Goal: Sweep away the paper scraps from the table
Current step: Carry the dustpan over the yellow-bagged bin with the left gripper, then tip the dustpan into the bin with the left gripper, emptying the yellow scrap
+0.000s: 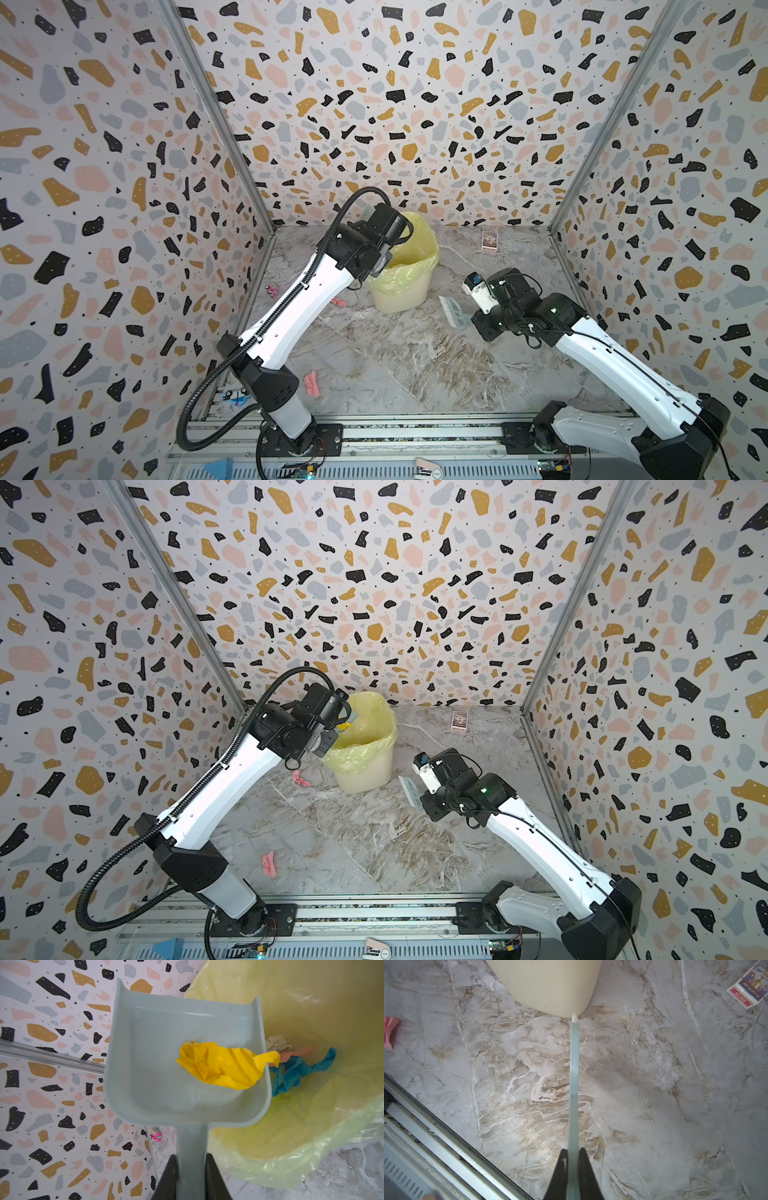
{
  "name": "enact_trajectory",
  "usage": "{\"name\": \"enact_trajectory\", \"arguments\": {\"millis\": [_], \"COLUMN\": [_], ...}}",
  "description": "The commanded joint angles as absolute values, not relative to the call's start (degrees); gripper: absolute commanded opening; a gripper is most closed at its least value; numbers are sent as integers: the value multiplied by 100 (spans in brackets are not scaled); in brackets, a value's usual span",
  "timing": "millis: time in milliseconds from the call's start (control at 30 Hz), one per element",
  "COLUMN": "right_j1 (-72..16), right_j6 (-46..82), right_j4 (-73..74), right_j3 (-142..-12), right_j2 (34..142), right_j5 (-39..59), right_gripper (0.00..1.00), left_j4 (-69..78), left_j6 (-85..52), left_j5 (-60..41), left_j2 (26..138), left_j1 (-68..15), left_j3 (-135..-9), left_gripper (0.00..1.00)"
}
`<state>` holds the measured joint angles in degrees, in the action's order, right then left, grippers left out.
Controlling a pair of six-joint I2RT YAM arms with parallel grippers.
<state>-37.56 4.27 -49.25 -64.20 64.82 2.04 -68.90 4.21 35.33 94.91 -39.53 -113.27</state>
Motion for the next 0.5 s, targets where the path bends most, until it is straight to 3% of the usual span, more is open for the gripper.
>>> {"name": "enact_trajectory", "arguments": {"millis": [0, 467], "right_j1": [-3727, -3713], "right_j6": [475, 455], "right_j4": [-4904, -4956], "right_j3": [-6425, -6548], "right_j2": [6346, 6402], "right_j5": [255, 290], "right_gripper": [0, 0], "left_j4": [-6927, -6633], "left_j6": [770, 1743], "left_j5": [3874, 5633], "left_j2": [9535, 9888], "left_j1": [-3962, -4751], "left_j3": [-11527, -11275], "left_gripper": [0, 0]}}
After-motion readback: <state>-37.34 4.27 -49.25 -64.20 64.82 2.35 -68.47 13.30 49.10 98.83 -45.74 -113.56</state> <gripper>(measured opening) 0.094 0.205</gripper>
